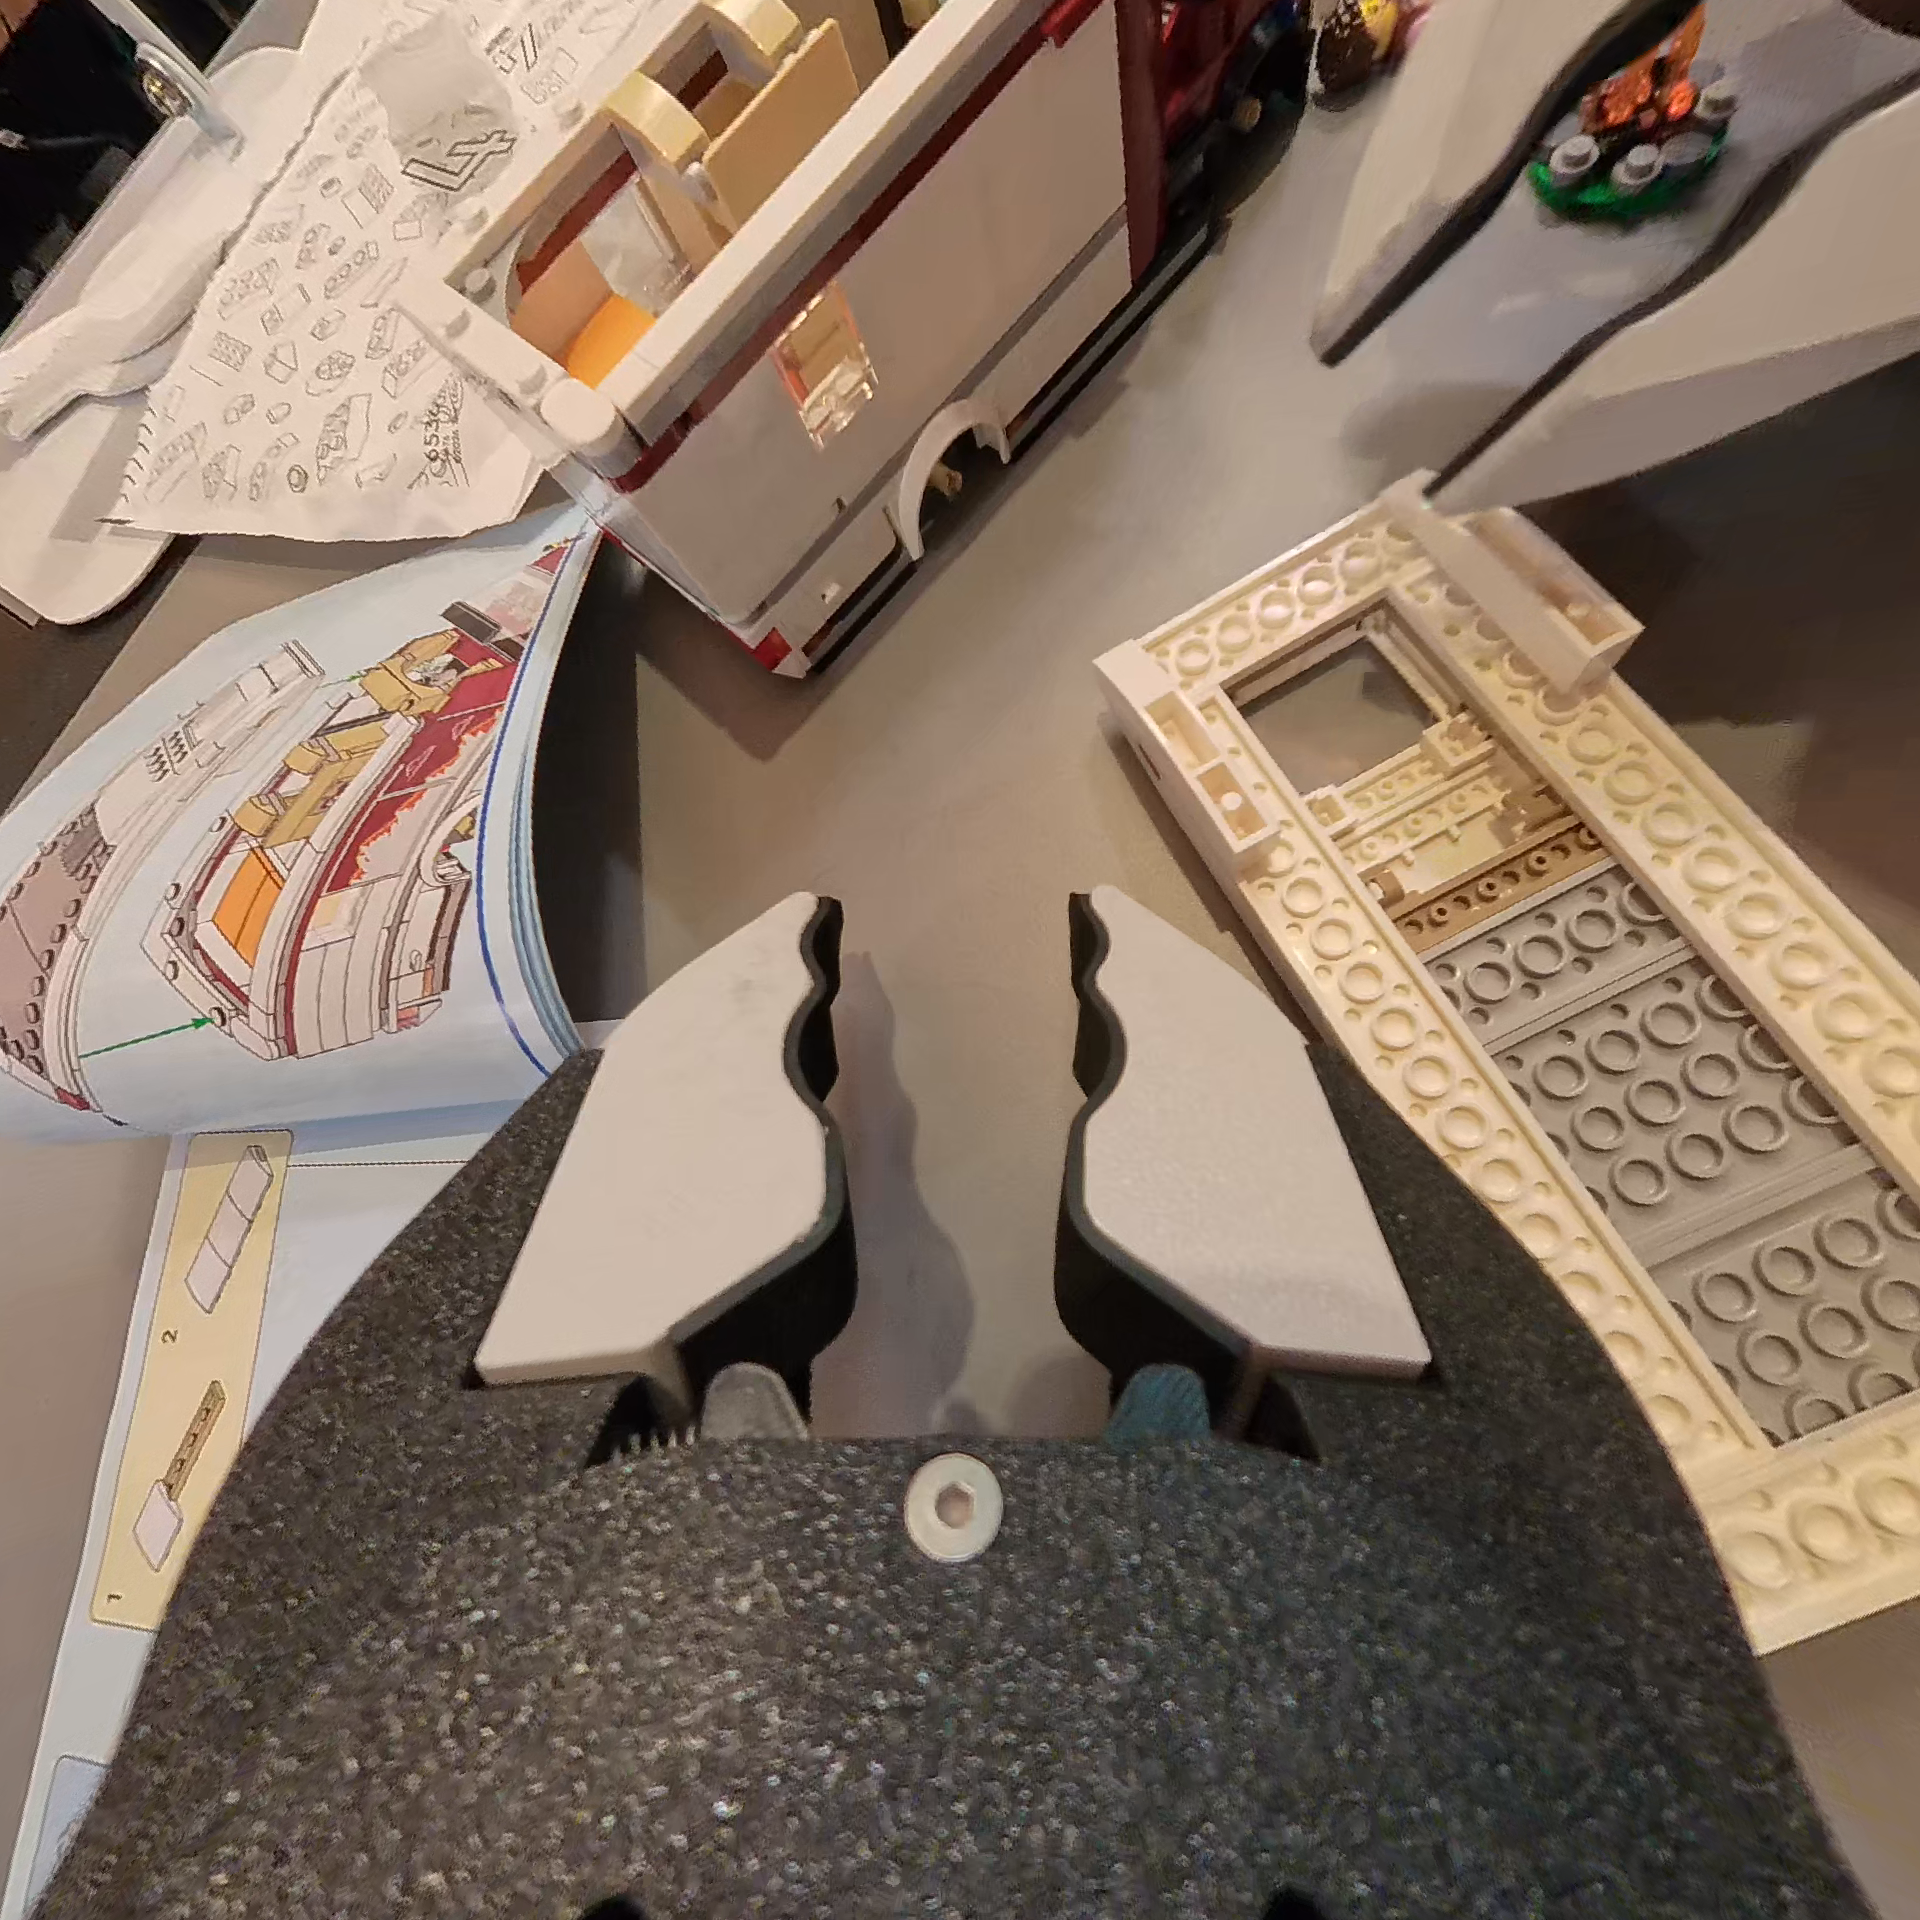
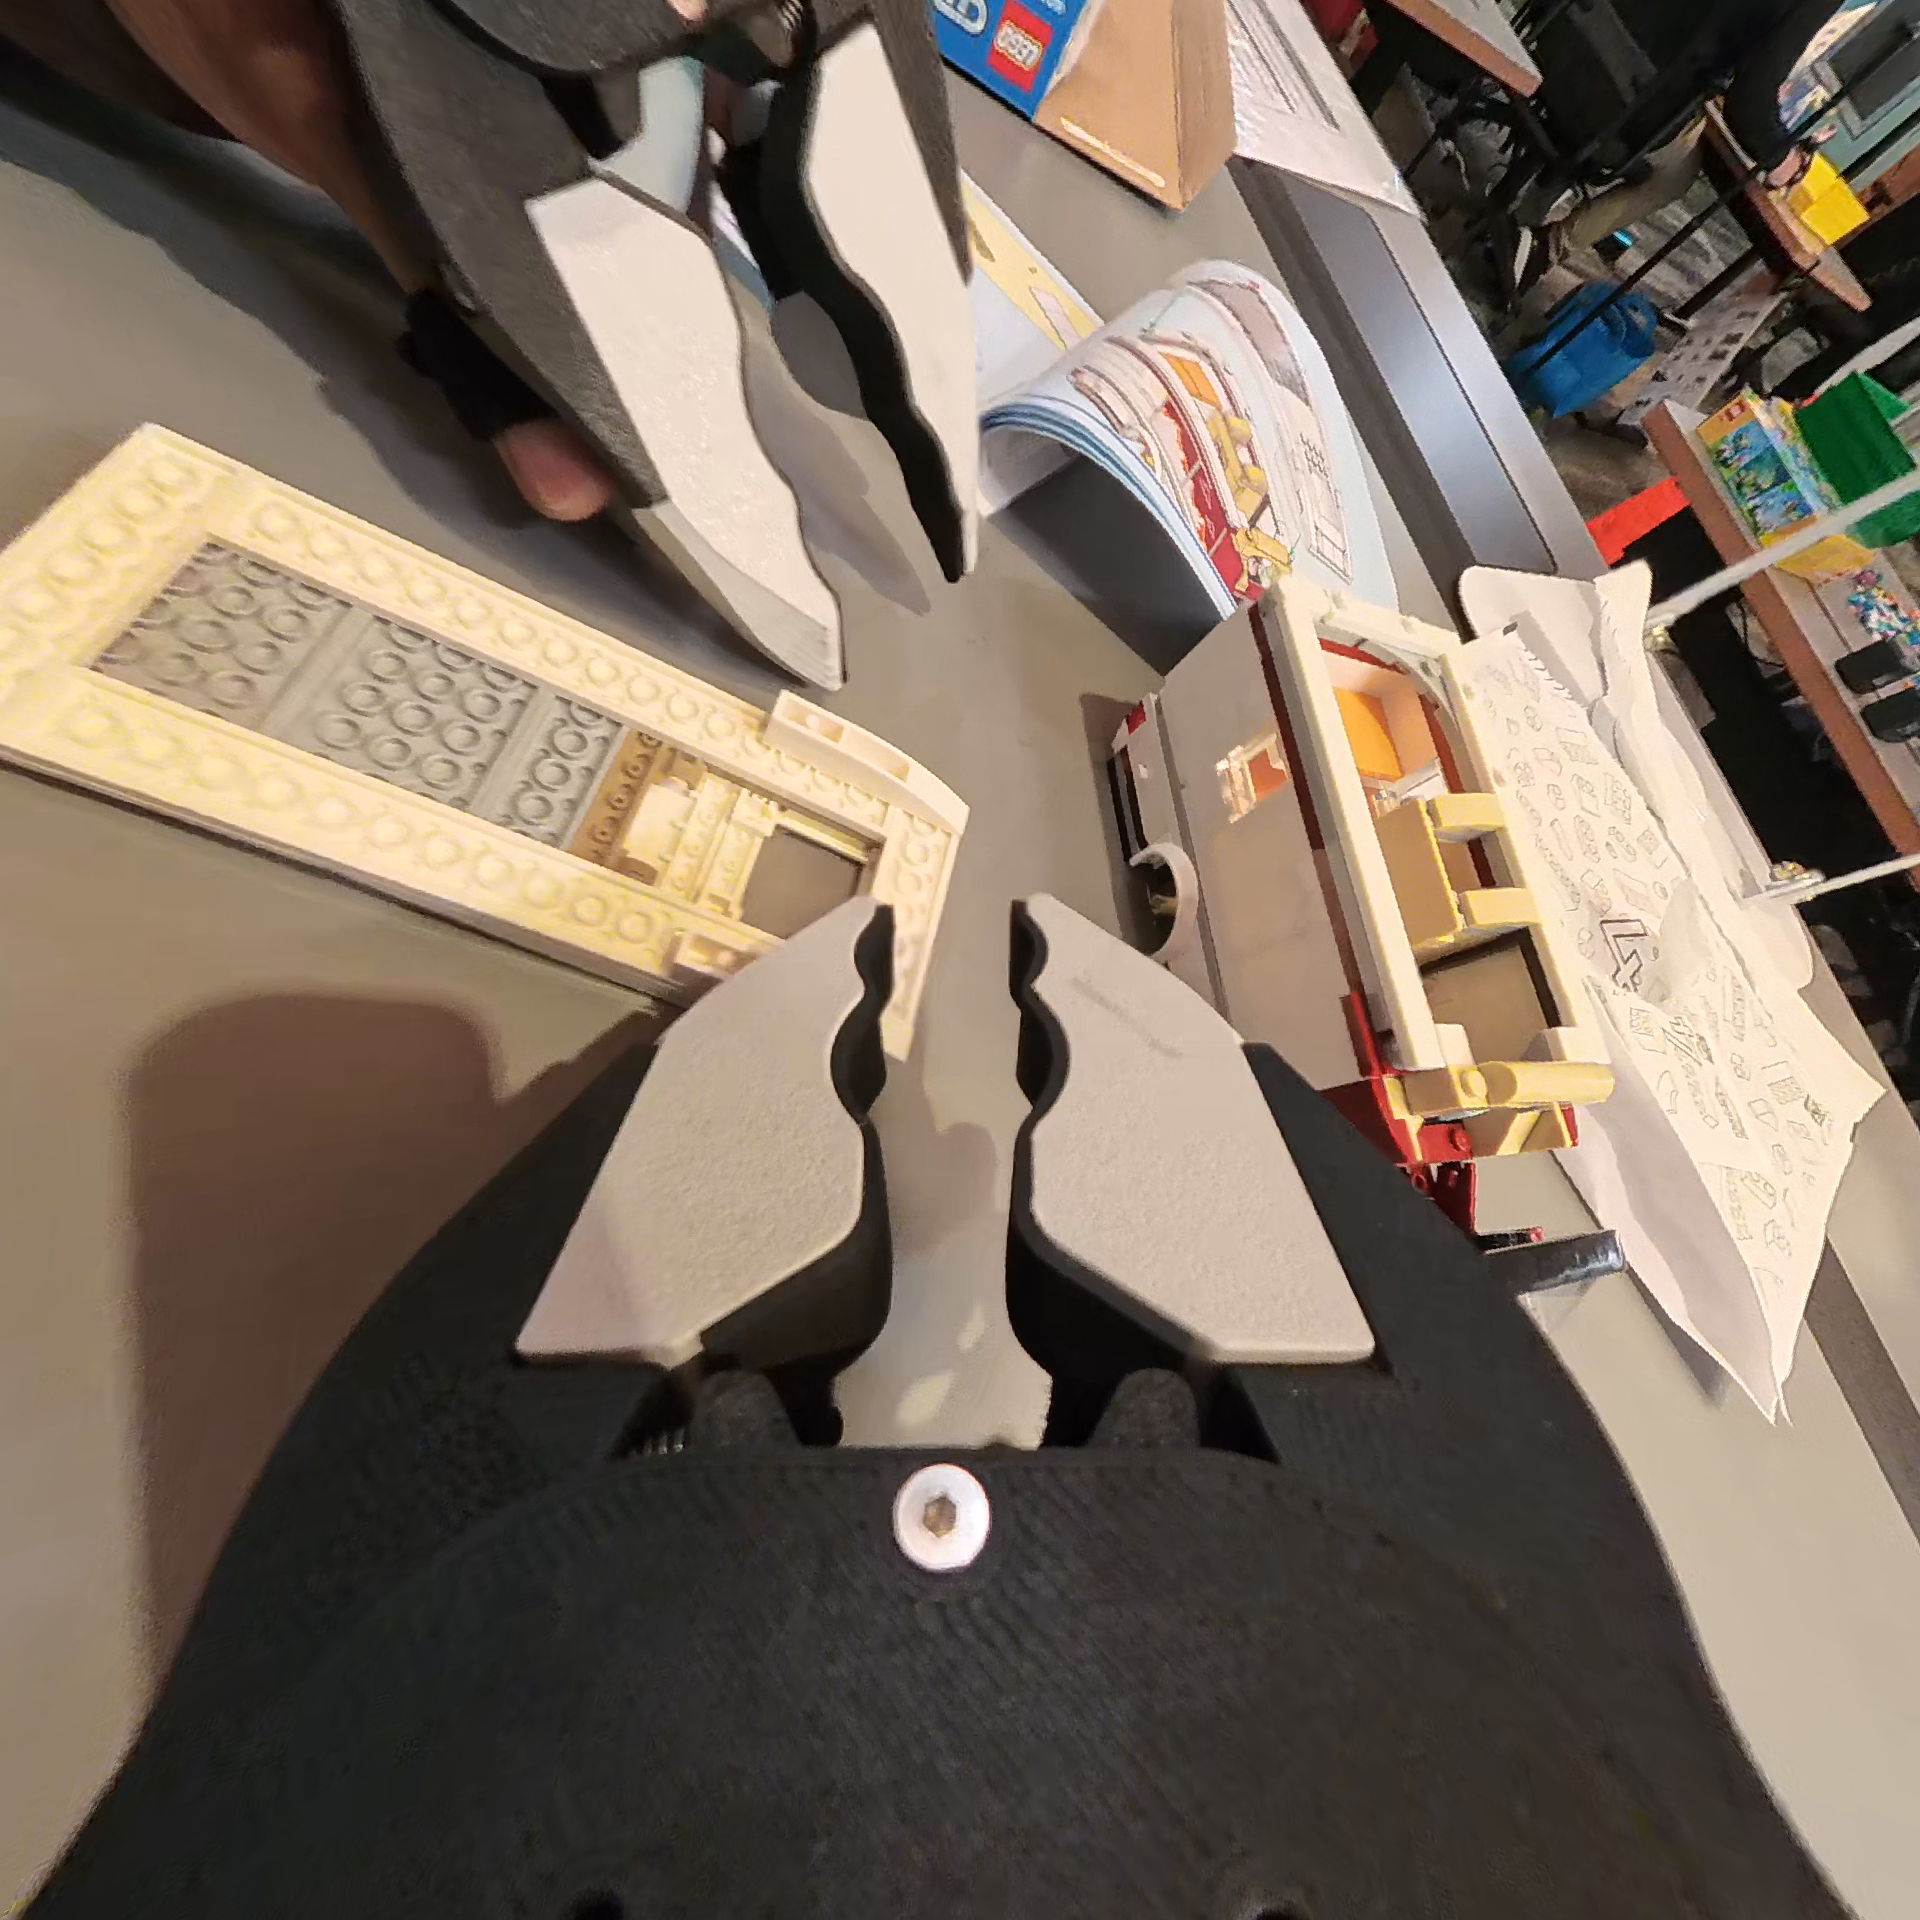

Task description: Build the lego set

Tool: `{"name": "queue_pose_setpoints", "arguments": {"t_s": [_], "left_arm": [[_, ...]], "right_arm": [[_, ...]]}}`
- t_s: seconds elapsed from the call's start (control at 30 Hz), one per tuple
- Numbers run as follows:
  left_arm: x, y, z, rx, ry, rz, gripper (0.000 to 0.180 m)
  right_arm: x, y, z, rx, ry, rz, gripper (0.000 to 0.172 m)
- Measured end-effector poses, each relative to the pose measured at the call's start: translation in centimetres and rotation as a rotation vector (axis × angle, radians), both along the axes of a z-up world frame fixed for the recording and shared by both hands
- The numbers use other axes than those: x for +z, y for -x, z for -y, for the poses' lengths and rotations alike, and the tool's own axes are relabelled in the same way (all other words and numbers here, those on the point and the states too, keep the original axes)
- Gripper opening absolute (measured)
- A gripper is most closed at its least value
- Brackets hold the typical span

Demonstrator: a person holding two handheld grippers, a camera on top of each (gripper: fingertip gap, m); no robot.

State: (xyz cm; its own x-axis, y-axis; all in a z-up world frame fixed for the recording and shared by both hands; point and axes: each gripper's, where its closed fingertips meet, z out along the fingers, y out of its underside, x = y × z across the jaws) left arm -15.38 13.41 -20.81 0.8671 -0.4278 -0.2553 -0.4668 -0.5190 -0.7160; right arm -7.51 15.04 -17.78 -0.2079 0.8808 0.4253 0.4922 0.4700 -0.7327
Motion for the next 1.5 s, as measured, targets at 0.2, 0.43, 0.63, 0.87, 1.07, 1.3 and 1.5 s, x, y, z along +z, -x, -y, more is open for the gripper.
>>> {"name": "queue_pose_setpoints", "arguments": {"t_s": [0.2,0.43,0.63,0.87,1.07,1.3,1.5], "left_arm": [[0.0,0.5,-0.2,0.033,-0.003,0.006,0.043],[0.0,0.4,-0.3,0.027,-0.003,0.004,0.042],[0.1,0.5,-0.3,0.040,-0.013,-0.003,0.042],[0.2,0.9,-0.3,0.065,-0.025,-0.013,0.042],[0.2,0.8,-0.2,0.059,-0.027,-0.017,0.041],[0.2,0.6,0.1,0.046,-0.029,-0.027,0.042],[0.1,0.4,0.4,0.044,-0.020,-0.025,0.042]], "right_arm": [[3.1,-5.8,2.7,0.077,0.071,0.065,0.021],[8.3,-21.1,-8.3,-0.075,-0.038,0.365,0.017],[1.8,-27.3,-17.4,0.003,-0.114,0.715,0.017],[-1.9,-28.6,-21.2,0.065,-0.172,0.901,0.021],[-4.1,-29.0,-21.7,0.034,-0.109,0.970,0.017],[-3.4,-29.2,-21.0,-0.058,-0.166,1.004,0.008],[3.9,-26.2,-15.7,-0.110,-0.214,0.788,0.008]]}}
